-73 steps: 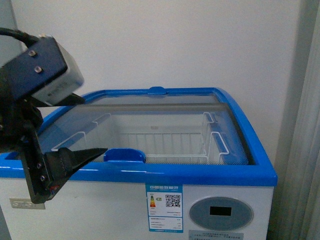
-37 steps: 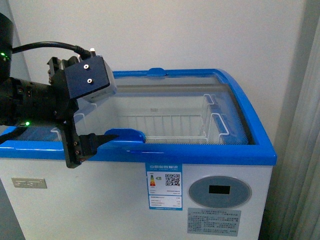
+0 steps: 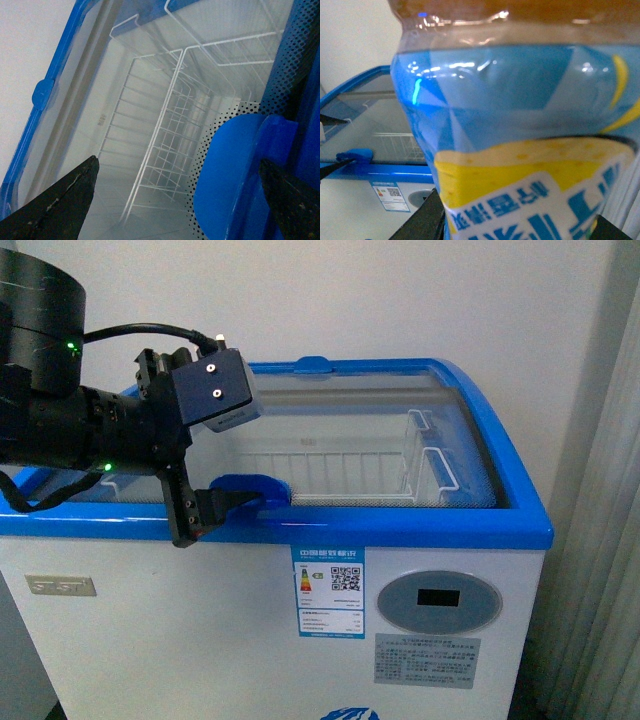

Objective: Put drink in fridge

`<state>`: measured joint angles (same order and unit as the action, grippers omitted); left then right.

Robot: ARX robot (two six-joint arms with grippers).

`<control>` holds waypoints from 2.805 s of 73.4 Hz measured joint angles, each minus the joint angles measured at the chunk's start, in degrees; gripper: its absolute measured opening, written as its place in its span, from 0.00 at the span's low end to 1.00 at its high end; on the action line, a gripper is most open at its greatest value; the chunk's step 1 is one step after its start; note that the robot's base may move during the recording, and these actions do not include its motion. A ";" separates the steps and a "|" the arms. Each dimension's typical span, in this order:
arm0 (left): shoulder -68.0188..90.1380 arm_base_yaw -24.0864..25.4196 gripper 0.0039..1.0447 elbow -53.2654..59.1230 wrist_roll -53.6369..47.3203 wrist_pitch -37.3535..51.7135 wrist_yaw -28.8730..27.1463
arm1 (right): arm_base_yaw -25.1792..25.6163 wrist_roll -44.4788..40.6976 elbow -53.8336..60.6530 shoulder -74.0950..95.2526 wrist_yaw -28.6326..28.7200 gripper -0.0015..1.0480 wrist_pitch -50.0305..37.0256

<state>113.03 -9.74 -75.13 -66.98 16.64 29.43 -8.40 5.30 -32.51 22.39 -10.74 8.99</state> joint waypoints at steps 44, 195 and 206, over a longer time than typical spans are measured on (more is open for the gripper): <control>24.57 -0.22 0.92 -40.65 3.54 0.11 -17.57 | 0.00 0.00 0.00 0.00 -0.02 0.35 0.00; -71.78 9.53 0.02 70.99 66.84 20.00 -29.42 | -11.19 -78.09 -76.24 97.31 10.73 0.35 21.27; -75.28 9.53 0.02 72.54 66.84 18.34 -29.42 | -11.74 -79.30 -79.10 102.33 10.08 0.35 20.52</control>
<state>37.76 -0.21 -2.59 -0.14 34.98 0.01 -20.14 -74.00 -111.61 124.73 -0.67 29.52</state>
